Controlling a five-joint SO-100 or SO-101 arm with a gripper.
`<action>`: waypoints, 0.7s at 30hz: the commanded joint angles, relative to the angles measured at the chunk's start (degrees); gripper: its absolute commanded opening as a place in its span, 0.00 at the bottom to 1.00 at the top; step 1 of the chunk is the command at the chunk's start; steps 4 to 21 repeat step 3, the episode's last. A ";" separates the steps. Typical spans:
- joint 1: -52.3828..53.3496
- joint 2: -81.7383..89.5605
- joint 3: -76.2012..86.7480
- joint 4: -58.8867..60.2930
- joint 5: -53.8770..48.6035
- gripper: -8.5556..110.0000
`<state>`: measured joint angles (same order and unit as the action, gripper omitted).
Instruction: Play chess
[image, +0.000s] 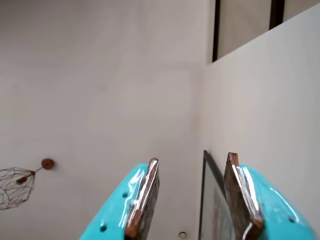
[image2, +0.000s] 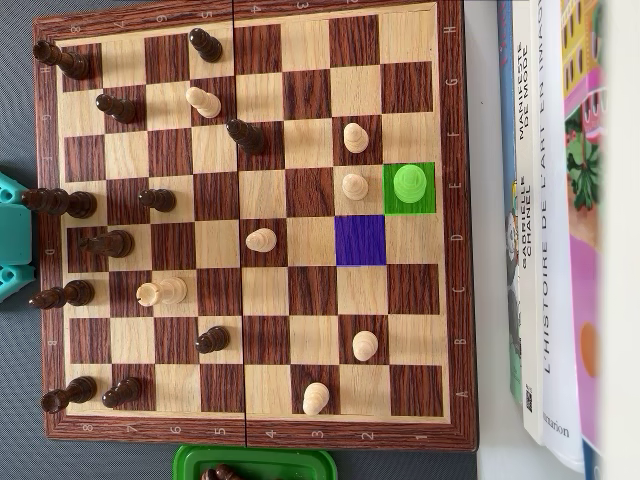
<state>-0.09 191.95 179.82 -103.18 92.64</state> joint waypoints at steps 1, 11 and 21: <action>-0.09 -0.35 1.14 -0.18 0.09 0.23; -0.09 -0.35 1.14 -0.18 0.09 0.23; -0.09 -0.35 1.14 -0.18 0.09 0.23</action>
